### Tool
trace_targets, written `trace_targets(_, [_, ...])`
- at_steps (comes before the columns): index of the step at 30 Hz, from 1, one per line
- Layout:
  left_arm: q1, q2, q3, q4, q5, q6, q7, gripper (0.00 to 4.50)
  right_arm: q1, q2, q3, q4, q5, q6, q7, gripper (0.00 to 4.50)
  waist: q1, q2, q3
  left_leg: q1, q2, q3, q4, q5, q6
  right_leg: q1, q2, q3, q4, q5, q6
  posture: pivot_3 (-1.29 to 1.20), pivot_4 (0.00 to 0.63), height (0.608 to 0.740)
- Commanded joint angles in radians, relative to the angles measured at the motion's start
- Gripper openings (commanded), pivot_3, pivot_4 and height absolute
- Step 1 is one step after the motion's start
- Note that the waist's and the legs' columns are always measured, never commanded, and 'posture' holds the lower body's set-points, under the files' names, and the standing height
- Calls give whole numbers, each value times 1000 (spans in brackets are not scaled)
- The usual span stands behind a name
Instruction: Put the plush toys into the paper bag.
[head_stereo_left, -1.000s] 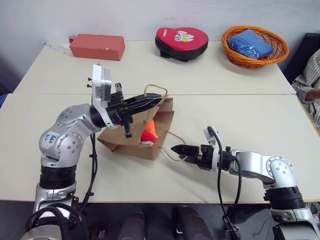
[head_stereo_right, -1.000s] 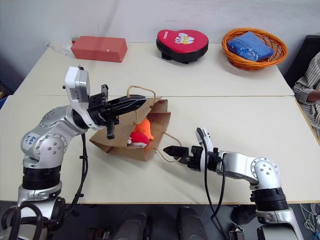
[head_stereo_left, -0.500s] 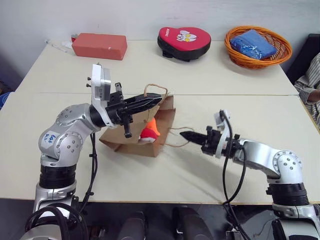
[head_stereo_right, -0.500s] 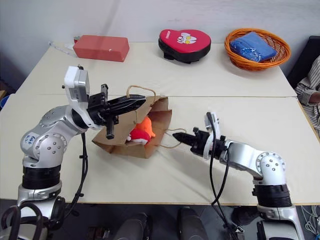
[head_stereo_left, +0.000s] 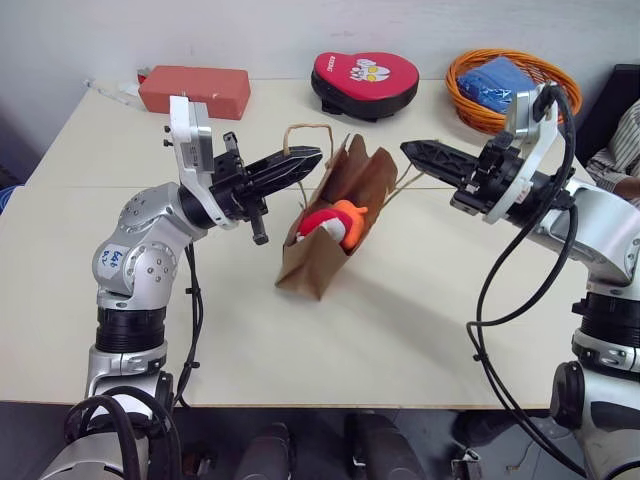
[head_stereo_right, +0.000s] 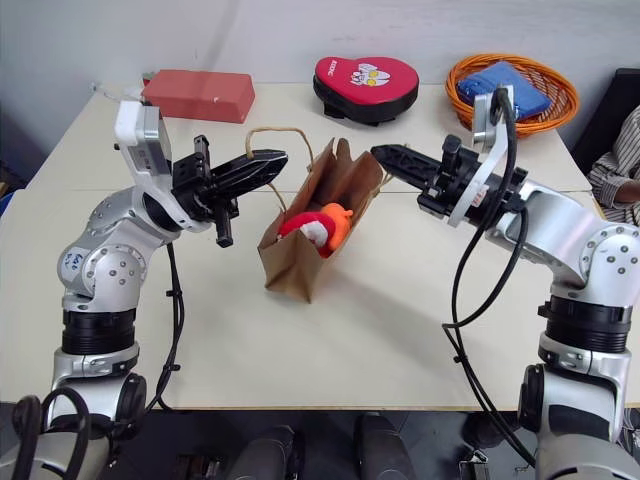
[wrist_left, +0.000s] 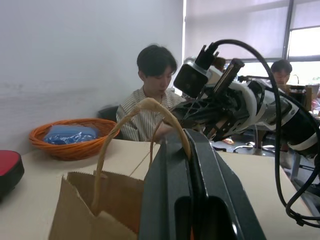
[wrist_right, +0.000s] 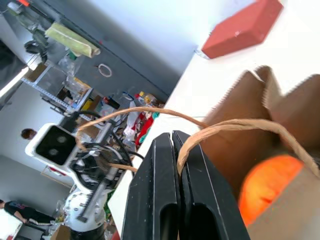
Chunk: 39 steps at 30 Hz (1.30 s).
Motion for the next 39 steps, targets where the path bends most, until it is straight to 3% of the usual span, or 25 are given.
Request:
trace_targets(1, [-7,3,32,-1,29,-61,9,0,-9,26,38,-30,18,-12,1,23,0,0,0,0,0,0,0,0,0,0,0,0,0,0,0,0,150,740])
trace_targets(5, [9,11,55,5,38,-81,25,0,-33,69,45,-41,18,-24,13,23,0,0,0,0,0,0,0,0,0,0,0,0,0,0,0,0,150,740])
trace_targets(11, [51,21,72,-13,32,-59,44,0,-15,41,97,-22,-16,-20,40,23,0,0,0,0,0,0,0,0,0,0,0,0,0,0,0,0,150,740])
trace_targets(16, [77,28,84,-43,29,-42,71,1597,1,-41,88,-61,-147,34,229,1684,6,0,0,0,0,0,0,0,0,0,0,0,0,0,0,0,150,740])
trace_targets(22, [142,76,123,-112,10,1,99,3490,66,-169,26,-74,-205,117,555,3761,17,0,0,-1,0,0,0,0,1,0,-1,0,-1,0,0,0,150,740])
trace_targets(25, [204,124,163,-165,-20,47,103,4399,98,-205,9,-55,-287,108,679,3773,17,0,0,0,0,0,0,0,1,0,0,0,-1,0,0,0,150,740])
trace_targets(27, [239,148,186,-190,-36,68,110,4477,123,-227,13,-65,-360,100,763,3773,22,0,0,0,0,0,0,0,1,0,0,0,-2,0,0,0,150,740])
trace_targets(30, [345,208,229,-247,-46,95,90,4477,246,-281,96,-146,-627,-28,973,3773,27,0,0,0,0,0,0,0,1,0,-1,0,-4,0,0,0,150,740])
trace_targets(34, [506,230,238,-367,-47,128,126,4500,348,-198,295,-164,-1108,-477,1090,2849,25,0,0,1,0,0,-1,-1,1,1,-1,1,-4,0,0,0,150,740])
trace_targets(39, [544,175,200,-448,-46,143,222,4500,341,-47,412,-106,-1397,-801,1146,1117,26,1,1,2,-1,1,-1,0,0,0,0,1,-3,0,1,0,150,740])
